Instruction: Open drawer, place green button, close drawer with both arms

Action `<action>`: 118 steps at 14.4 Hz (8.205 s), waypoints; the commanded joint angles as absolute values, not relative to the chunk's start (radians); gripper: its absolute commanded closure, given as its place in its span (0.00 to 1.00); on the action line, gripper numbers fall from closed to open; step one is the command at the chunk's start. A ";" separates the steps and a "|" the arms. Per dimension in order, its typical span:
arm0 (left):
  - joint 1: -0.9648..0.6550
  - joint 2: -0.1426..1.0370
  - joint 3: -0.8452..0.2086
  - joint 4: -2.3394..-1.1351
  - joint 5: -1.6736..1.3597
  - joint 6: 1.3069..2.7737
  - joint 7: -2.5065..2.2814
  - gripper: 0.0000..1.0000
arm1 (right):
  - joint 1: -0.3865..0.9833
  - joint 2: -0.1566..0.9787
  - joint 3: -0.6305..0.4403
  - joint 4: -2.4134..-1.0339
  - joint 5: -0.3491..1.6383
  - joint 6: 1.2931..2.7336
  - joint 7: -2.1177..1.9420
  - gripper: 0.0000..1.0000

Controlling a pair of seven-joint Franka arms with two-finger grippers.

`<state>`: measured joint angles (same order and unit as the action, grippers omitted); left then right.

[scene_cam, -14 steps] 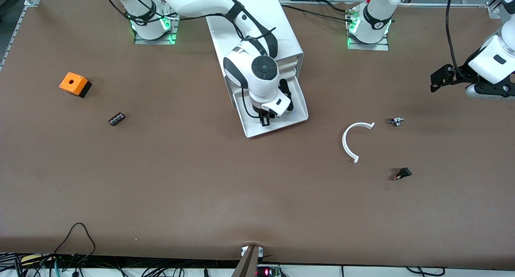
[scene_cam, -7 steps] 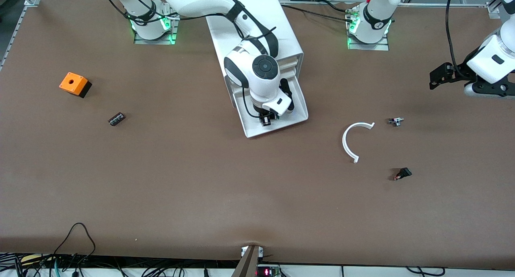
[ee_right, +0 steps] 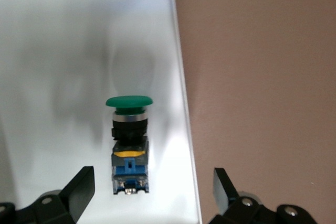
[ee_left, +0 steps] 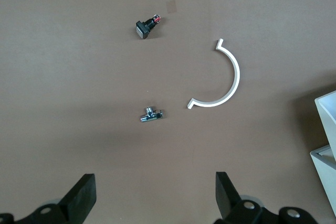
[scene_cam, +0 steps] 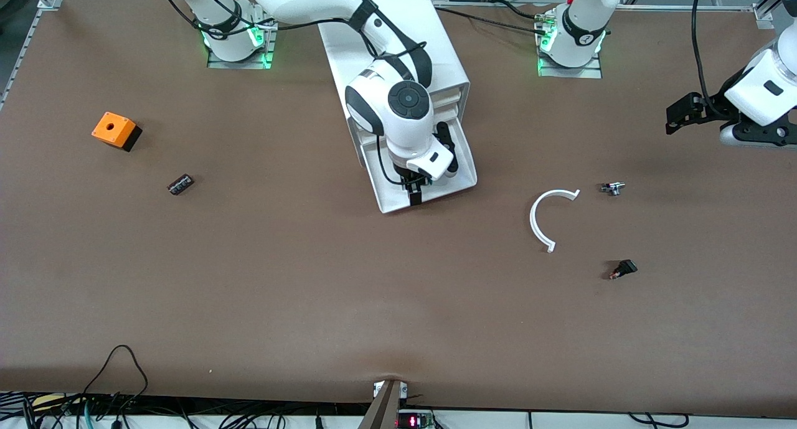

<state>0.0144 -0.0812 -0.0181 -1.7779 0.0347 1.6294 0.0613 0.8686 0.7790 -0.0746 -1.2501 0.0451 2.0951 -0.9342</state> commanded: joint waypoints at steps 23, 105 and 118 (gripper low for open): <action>-0.141 0.391 -0.210 -1.534 -0.078 1.793 -0.551 0.00 | 0.576 0.302 -0.285 -1.247 0.163 1.753 -0.542 0.00; -0.115 0.465 -0.288 -1.508 0.019 1.675 -0.269 0.00 | 0.043 0.005 -0.158 -1.654 -0.002 1.654 -0.397 0.00; -0.095 0.074 0.063 -1.604 0.044 1.563 0.210 0.00 | 0.043 0.005 -0.160 -1.652 0.005 1.645 -0.402 0.00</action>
